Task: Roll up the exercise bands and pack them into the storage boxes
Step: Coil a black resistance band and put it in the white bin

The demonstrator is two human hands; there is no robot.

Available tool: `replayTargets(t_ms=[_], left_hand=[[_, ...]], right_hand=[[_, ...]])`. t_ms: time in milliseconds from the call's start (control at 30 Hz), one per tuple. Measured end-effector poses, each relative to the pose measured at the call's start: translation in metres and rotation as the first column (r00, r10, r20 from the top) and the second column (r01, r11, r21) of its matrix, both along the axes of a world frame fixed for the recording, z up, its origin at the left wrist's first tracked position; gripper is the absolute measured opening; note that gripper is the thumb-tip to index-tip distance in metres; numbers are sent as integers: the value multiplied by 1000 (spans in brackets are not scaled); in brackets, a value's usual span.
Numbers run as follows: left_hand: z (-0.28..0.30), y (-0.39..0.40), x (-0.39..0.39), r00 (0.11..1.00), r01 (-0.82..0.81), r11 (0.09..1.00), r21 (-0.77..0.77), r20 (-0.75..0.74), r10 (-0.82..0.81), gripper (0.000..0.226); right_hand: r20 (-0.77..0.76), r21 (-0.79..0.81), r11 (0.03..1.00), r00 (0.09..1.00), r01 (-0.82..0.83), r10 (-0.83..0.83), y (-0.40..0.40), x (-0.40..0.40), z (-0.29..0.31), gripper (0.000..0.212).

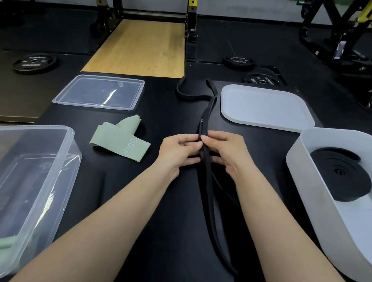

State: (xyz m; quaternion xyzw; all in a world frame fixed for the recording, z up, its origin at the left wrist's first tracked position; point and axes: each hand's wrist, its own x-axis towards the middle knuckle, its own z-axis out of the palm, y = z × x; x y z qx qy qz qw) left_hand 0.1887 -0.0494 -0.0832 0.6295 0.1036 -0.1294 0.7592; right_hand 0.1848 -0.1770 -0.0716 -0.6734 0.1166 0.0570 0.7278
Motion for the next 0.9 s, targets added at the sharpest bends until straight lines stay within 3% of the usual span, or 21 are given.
replayTargets(t_ms=[133,367,600,700,900], left_hand=[[3,-2,0,997,-68,997,-47,-36,67,22],[6,-6,19,997,-77,983,166,16,75,17],[4,-3,25,998,-46,992,113,49,41,34],[2,-2,23,998,-46,991,124,42,42,37],[10,0,16,996,-88,996,34,-2,88,37]], right_hand=[[41,-3,997,996,74,-74,7,-2,-2,27],[-25,-44,996,996,83,-84,11,16,-1,23],[-76,-32,992,989,121,-123,16,34,0,16],[-73,-19,998,995,66,-67,13,29,1,16],[-75,-63,997,997,-35,30,4,7,6,36]])
